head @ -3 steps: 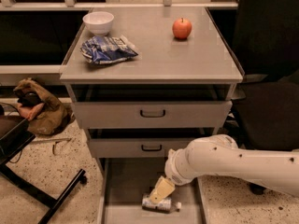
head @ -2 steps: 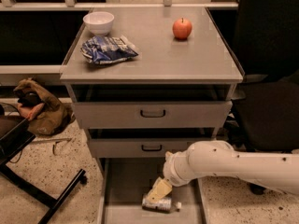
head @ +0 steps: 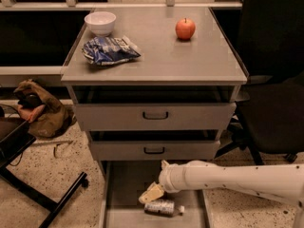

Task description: Pick blue plastic bottle from bottom drawer and place on counter

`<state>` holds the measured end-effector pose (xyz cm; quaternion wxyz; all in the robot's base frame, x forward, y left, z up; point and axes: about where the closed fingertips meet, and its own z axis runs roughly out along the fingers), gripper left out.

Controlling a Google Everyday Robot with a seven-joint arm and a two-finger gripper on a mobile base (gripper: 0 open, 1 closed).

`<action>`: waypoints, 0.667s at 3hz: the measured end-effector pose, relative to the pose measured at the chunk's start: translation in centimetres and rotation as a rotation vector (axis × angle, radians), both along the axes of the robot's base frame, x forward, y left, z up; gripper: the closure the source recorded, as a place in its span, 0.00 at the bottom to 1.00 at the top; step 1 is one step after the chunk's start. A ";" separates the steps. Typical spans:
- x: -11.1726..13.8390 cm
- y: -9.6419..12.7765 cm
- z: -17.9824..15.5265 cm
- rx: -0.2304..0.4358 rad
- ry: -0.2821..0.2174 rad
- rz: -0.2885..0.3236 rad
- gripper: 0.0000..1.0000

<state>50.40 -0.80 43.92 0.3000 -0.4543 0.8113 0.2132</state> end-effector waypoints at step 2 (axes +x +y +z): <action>0.0 -0.8 -7.3 -0.017 -0.006 -0.121 0.00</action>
Offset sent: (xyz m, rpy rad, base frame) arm -0.0145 -0.0441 -0.1162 -0.1138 -0.0234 -0.2253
